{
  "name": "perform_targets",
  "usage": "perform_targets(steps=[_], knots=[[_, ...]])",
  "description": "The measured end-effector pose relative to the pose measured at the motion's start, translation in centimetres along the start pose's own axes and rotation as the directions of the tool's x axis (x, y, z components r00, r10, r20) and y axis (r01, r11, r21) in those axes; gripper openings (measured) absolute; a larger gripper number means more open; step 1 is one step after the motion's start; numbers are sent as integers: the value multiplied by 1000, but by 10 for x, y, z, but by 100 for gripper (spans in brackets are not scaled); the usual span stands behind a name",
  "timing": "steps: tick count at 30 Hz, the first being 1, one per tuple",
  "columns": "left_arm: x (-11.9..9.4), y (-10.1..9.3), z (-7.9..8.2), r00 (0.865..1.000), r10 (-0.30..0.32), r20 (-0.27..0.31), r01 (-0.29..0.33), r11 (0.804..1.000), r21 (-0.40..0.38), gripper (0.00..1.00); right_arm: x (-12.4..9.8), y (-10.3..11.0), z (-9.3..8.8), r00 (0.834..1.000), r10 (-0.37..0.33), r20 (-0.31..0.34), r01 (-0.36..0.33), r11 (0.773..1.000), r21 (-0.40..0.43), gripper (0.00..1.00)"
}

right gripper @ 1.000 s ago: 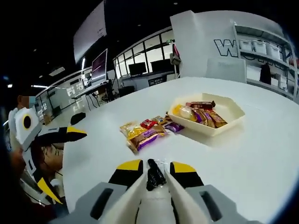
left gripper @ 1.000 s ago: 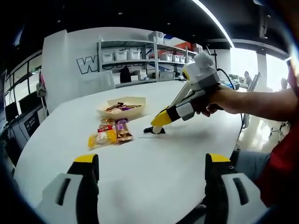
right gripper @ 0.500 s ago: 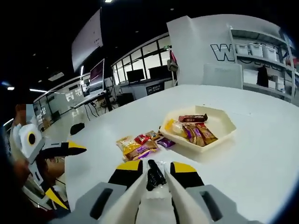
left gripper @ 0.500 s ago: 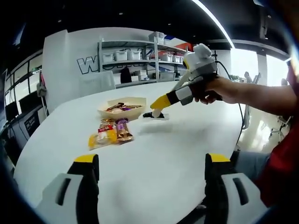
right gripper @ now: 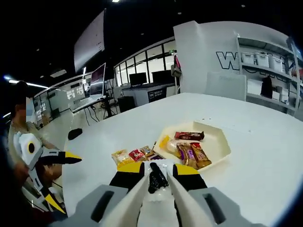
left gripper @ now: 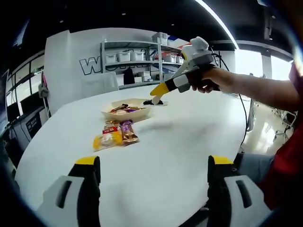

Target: Place the target food into the container with the food tongs after gripping and lifting it, then release it inside without dropping or visibly crushing the food.

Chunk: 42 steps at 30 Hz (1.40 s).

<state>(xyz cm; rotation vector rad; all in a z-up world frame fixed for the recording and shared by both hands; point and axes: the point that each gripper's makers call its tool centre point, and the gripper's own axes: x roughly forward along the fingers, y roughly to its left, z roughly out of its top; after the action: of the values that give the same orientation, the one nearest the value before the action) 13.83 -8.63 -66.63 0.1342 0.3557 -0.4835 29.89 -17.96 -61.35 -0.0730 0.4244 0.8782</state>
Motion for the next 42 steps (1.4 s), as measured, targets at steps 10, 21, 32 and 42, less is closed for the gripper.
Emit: perform_targets(steps=[10, 21, 32, 42], knots=[[-3, 4, 0, 1000, 11, 0, -11, 1000, -2, 91, 4, -14, 25, 1000, -15, 8, 15, 999, -39, 18], [-6, 12, 1, 1000, 30, 0, -30, 1000, -8, 91, 26, -37, 41, 999, -32, 2, 32, 998, -57, 17], [-10, 31, 2, 998, 65, 2, -65, 998, -17, 90, 44, -50, 51, 999, -45, -10, 44, 996, -79, 18], [-7, 36, 5, 998, 67, 10, -67, 997, -28, 90, 49, -62, 60, 998, -65, 23, 66, 994, -88, 21]])
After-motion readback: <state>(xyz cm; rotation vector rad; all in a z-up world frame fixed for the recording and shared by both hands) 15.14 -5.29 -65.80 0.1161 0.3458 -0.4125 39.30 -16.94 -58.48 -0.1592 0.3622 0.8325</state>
